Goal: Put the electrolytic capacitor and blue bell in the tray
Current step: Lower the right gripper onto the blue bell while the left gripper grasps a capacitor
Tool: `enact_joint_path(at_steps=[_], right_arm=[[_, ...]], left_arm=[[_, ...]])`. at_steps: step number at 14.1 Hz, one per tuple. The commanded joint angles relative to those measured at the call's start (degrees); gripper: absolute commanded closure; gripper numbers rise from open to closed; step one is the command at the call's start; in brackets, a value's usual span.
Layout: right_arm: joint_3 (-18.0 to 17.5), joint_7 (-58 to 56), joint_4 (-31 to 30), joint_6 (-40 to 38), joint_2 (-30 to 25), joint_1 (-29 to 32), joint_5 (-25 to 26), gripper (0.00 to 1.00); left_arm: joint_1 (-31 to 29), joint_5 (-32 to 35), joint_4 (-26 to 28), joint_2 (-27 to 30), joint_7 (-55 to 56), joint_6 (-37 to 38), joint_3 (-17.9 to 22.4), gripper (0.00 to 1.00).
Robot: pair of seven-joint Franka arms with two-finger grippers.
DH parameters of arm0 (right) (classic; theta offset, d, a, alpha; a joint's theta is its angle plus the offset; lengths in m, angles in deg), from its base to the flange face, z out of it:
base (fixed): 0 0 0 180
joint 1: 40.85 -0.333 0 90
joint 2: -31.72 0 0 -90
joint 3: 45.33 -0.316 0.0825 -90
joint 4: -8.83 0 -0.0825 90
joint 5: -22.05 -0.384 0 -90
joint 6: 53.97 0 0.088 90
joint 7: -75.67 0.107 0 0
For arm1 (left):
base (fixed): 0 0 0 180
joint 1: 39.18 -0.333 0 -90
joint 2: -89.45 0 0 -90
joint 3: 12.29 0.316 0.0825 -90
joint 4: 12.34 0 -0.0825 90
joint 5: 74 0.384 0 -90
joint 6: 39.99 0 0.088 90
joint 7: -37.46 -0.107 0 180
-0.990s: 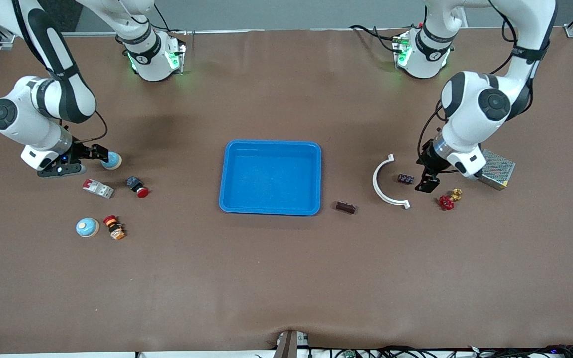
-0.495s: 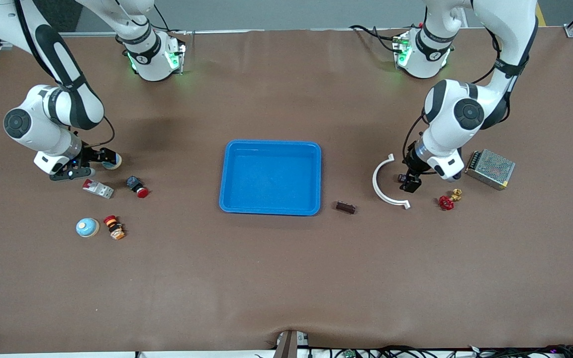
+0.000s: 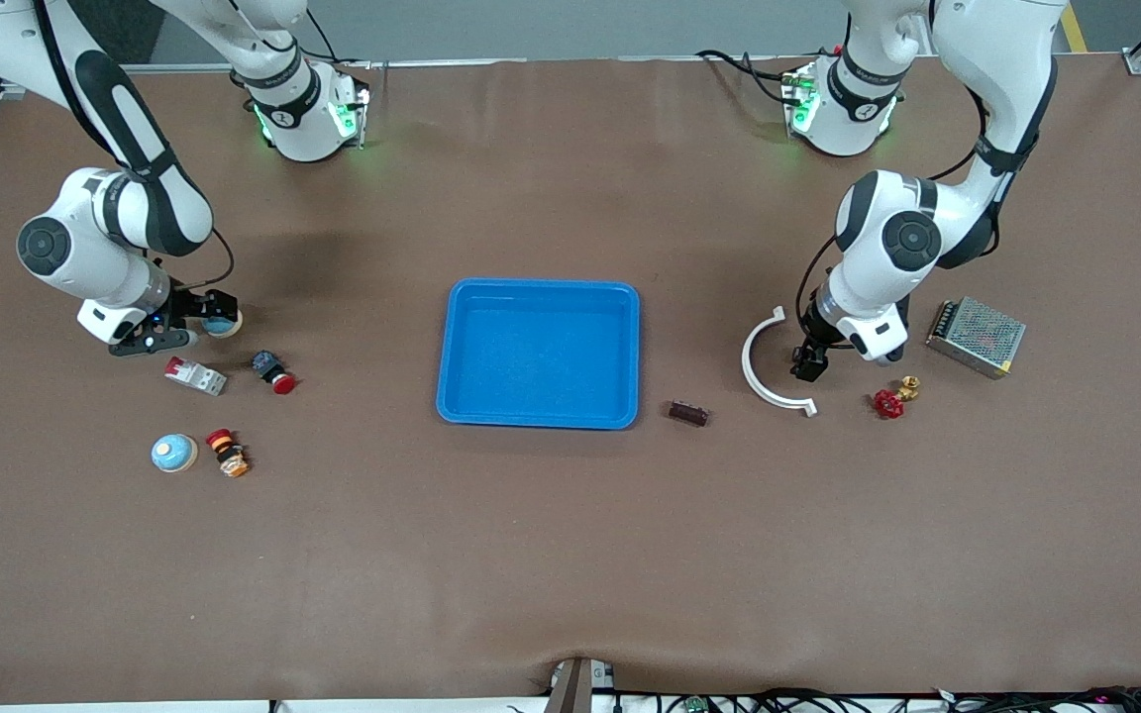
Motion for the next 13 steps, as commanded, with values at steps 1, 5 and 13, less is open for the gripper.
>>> enact_joint_path(at_steps=[1,5,13], right_arm=[[-0.6,-1.7,-1.6,1.4,-0.2,0.7,-0.2,0.0],[-0.6,-2.5,-2.1,2.0,-0.1,1.0,-0.2,0.0],[-0.5,-2.6,-2.2,4.2,2.0,1.0,-0.1,0.0]], left_arm=[[-0.4,1.5,0.6,-0.1,0.6,-1.4,0.1,0.0],[-0.9,2.7,0.6,-1.0,0.6,-2.9,0.1,0.0],[-1.4,4.0,0.6,-3.3,0.6,-5.1,0.4,0.0]])
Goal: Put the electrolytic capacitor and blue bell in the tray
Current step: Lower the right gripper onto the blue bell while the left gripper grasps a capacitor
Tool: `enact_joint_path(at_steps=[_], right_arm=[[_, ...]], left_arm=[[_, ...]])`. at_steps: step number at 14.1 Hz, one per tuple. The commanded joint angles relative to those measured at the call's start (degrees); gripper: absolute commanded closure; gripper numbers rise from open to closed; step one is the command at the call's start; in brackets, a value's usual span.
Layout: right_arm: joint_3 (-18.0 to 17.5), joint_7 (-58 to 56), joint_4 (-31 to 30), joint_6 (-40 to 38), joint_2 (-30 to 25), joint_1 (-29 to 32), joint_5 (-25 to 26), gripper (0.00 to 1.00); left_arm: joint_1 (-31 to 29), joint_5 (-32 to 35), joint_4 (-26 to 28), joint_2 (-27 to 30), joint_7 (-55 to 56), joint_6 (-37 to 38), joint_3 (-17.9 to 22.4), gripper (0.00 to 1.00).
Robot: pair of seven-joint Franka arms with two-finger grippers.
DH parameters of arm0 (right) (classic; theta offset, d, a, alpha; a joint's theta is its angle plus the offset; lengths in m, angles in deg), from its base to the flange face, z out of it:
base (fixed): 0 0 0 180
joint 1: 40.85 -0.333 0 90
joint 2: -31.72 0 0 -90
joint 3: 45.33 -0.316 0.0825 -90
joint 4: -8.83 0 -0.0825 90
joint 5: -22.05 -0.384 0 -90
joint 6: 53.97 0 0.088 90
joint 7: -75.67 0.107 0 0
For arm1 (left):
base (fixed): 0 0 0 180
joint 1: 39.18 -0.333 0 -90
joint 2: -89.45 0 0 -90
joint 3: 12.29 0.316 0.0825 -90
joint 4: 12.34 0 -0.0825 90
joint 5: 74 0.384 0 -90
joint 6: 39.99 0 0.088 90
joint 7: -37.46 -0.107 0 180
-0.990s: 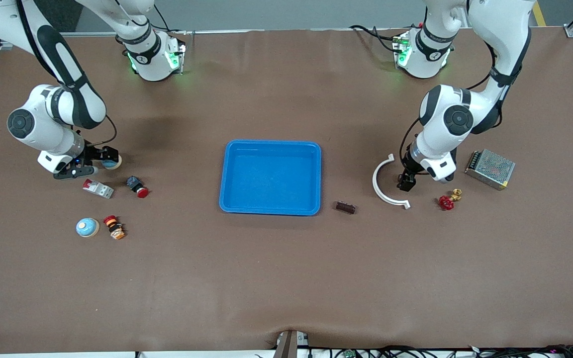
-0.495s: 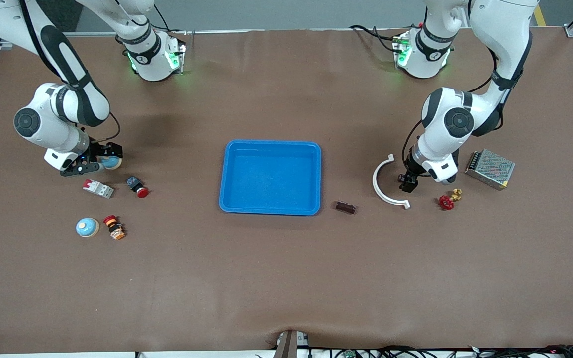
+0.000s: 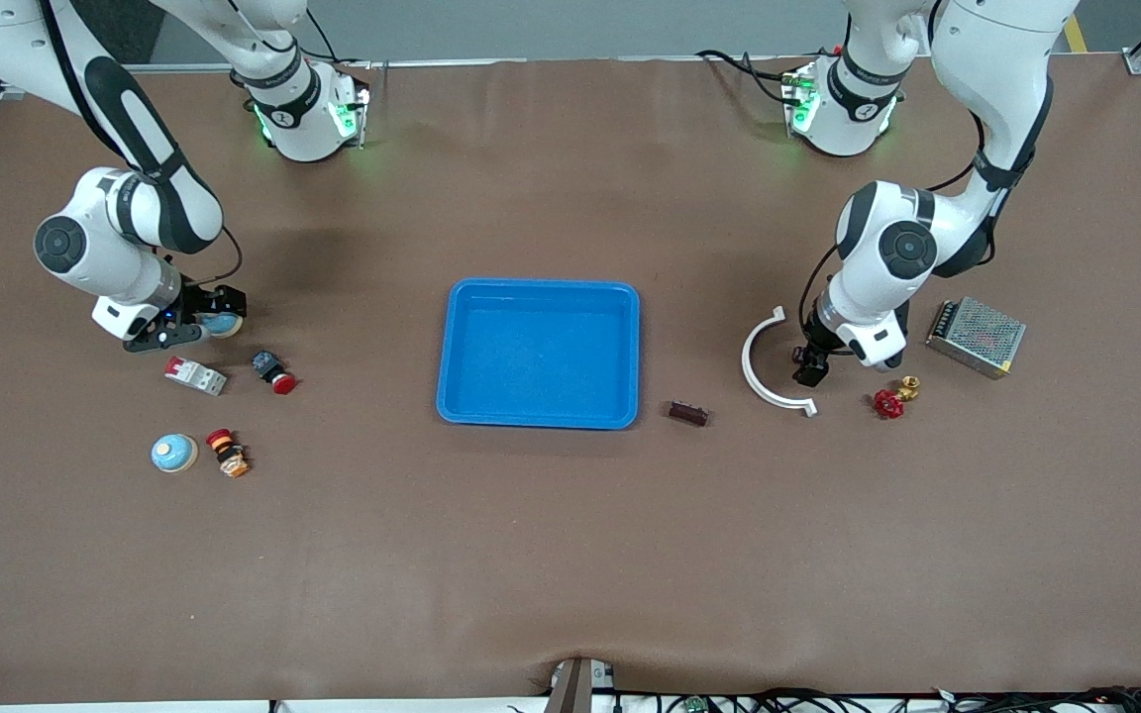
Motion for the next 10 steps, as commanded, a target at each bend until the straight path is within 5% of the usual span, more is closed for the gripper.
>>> enact_joint_path(at_steps=[1,3,6,8,10], right_arm=[[-0.5,-1.1,-0.7,1.1,0.2,1.0,-0.1,0.0],[-0.5,-2.3,-0.6,1.1,0.2,1.1,-0.1,0.0],[-0.5,-3.0,-0.5,1.1,0.1,1.0,-0.1,0.41],[-0.6,-3.0,-0.5,1.0,0.1,1.0,-0.1,0.49],[-0.6,-3.0,-0.4,1.0,0.1,1.1,-0.1,0.57]], left_arm=[[-0.9,2.0,0.4,-0.3,0.6,-1.7,0.0,0.0],[-2.0,3.6,0.4,-0.4,0.6,-1.8,0.0,0.0],[-2.5,4.5,0.3,-0.5,0.6,-1.8,0.0,0.0],[-2.5,4.5,0.3,-0.7,0.7,-1.9,0.0,0.0],[-2.4,4.5,0.3,-0.7,0.7,-1.9,0.0,0.18]])
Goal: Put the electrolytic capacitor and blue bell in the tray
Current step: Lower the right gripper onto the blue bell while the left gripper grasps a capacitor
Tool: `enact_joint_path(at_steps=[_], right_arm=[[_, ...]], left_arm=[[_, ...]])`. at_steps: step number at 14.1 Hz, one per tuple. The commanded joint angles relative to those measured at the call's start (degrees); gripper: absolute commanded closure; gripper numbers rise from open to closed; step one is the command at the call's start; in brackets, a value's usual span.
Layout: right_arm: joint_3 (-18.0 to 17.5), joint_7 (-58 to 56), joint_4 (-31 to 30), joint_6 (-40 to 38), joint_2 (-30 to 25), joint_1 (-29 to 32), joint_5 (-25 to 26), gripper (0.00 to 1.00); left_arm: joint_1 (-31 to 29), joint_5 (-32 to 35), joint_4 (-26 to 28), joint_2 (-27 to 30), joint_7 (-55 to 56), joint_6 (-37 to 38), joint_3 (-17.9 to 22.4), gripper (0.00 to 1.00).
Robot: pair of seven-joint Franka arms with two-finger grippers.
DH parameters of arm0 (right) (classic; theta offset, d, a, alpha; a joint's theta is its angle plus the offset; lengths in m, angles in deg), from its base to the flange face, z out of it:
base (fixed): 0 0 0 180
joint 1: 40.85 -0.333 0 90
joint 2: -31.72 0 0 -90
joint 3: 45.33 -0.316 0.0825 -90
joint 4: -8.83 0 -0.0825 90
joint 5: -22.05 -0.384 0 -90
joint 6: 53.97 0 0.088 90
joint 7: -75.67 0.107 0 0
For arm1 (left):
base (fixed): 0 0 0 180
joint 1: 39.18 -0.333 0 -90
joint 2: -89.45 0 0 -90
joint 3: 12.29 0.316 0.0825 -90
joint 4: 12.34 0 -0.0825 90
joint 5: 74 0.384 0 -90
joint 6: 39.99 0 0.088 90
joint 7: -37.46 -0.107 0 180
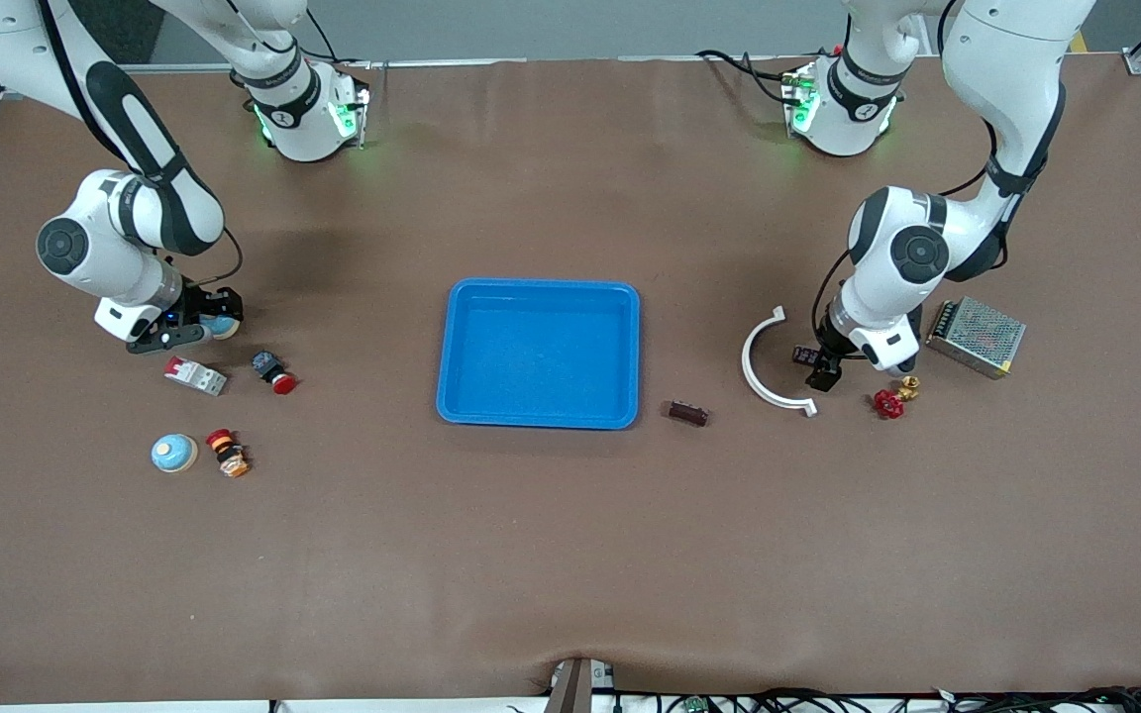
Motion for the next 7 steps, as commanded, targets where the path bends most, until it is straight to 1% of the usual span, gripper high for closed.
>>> enact_joint_path(at_steps=[1,2,3,4,6,7], right_arm=[[-0.7,-1.2,-0.5,0.4,-0.3,1.1,-0.1,0.57],[-0.8,-1.1,-0.5,0.4,-0.3,1.1,-0.1,0.57],[-0.8,-1.1,-0.4,0.1,-0.3,1.1,-0.1,0.57],[-0.8,-1.0,-0.1,-0.2,-0.4,1.1,-0.1,0.57],[-0.8,-0.9,0.0,-1.3,-1.7,0.9,-0.1,0.57],[-0.9,-0.8,0.4,-2.6,-3.0,0.7,-0.1,0.57]], left_arm=[[-0.1,1.4,0.2,-0.2,0.8,-1.2,-0.1,0.35],[0.1,1.4,0.2,-0.2,0.9,-1.2,-0.1,0.66],[0.2,1.5,0.2,-0.4,0.9,-1.2,-0.1,0.95],[0.5,1.8,0.1,-0.6,0.9,-1.2,-0.1,1.0],[0.3,5.1,0.1,-1.1,1.0,-1.1,-0.2,1.0],[0.4,5.3,0.1,-1.1,1.0,-1.1,-0.2,1.0]])
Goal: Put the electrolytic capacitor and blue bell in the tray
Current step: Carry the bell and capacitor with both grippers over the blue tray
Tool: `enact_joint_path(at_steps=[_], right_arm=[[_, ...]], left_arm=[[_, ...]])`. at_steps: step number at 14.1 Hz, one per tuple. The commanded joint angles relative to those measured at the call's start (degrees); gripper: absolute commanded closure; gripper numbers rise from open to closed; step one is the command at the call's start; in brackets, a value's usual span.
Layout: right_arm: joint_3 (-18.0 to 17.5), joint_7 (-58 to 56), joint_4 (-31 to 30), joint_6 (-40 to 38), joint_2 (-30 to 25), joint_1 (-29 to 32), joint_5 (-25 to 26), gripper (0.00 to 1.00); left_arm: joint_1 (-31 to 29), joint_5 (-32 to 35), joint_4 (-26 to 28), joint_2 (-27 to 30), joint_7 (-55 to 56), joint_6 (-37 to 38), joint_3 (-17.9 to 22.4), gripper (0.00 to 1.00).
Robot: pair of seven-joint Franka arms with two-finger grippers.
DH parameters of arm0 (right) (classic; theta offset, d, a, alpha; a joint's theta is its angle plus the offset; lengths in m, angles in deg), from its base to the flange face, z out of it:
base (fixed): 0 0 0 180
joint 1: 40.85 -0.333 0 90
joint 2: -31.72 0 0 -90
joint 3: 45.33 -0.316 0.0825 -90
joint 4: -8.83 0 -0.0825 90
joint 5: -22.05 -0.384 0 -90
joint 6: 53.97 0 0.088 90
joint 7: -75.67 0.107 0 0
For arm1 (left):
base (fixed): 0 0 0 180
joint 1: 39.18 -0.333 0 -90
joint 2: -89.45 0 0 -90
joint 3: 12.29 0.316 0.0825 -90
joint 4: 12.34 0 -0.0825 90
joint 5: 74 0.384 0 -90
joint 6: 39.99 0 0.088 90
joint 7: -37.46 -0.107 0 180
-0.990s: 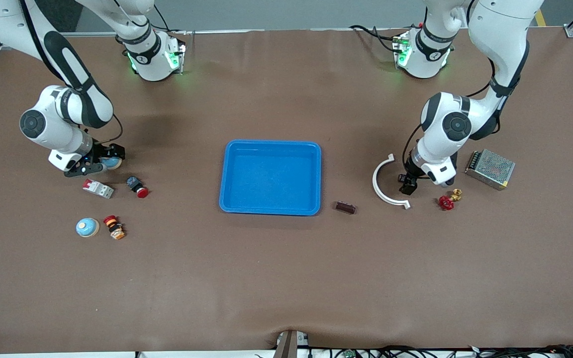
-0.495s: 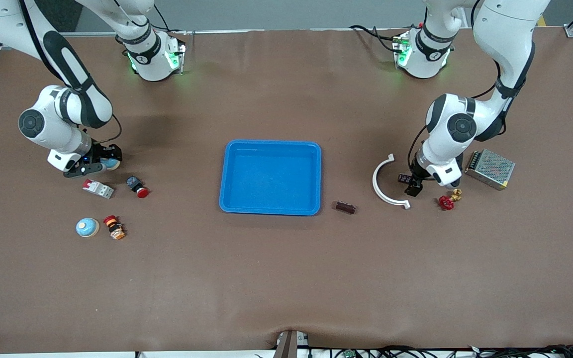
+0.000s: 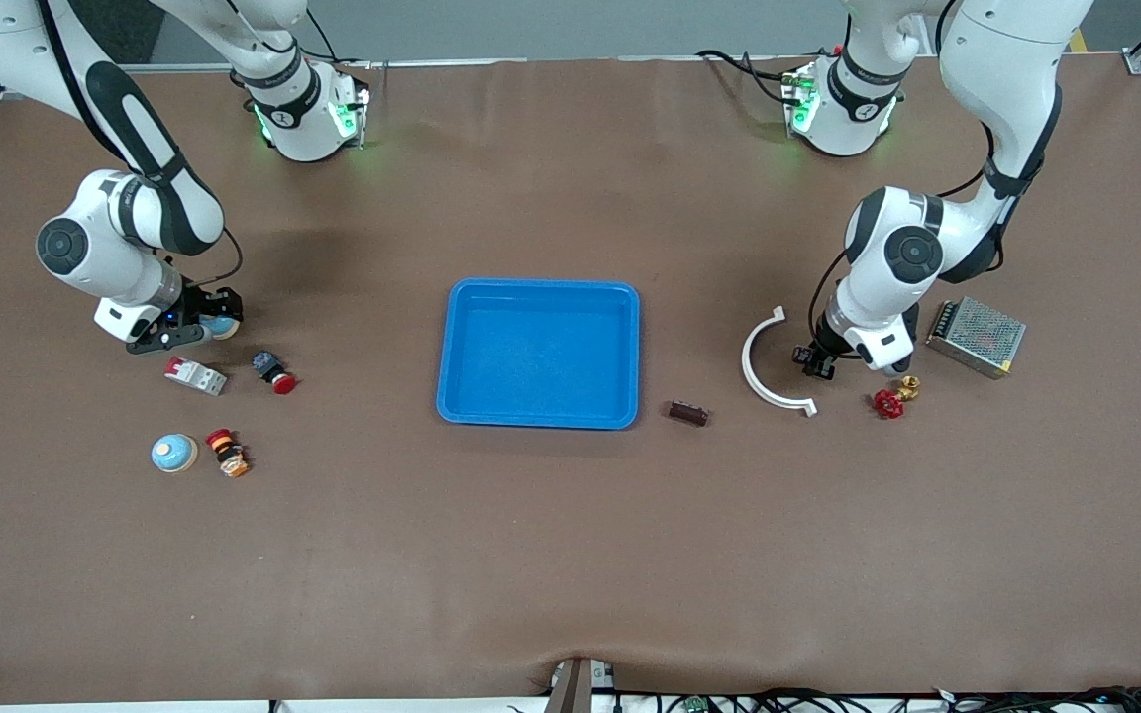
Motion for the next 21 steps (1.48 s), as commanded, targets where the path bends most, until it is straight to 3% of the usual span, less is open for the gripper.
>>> enact_joint_path(at_steps=[1,6,8,11,15,18,21], right_arm=[[-0.8,-0.8,0.7,-4.8,-4.5,0.5,-0.1,0.57],[-1.1,0.3,4.3,-17.9,-12.3,-1.3,-0.2,0.57],[-1.2,6.2,4.7,-22.3,-15.6,-4.3,-0.2,0.57],[-1.2,17.6,7.5,-30.0,-19.9,-11.3,-0.7,0.57],[-1.1,29.5,17.3,-39.7,-19.5,-20.5,-4.8,0.57],[-1.1,41.5,19.4,-39.9,-19.4,-29.1,-4.9,0.57],[-1.0,50.7,20.4,-37.4,-17.8,-36.1,-7.4,0.57]], left_arm=[[0.1,2.1,0.2,-0.4,1.0,-0.9,-0.1,1.0],[0.5,2.2,-0.4,0.8,1.0,0.3,-0.3,1.0],[0.8,2.2,-2.1,2.2,1.1,4.8,-0.6,1.0],[0.8,1.5,-7.1,3.4,15.7,11.9,-3.8,1.0],[1.3,1.5,-11.9,2.5,24.6,12.1,-8.8,1.0],[4.0,1.5,-16.4,-0.2,26.2,12.3,-10.6,1.0],[8.7,2.0,-25.6,-7.0,26.7,18.7,-10.5,1.0]])
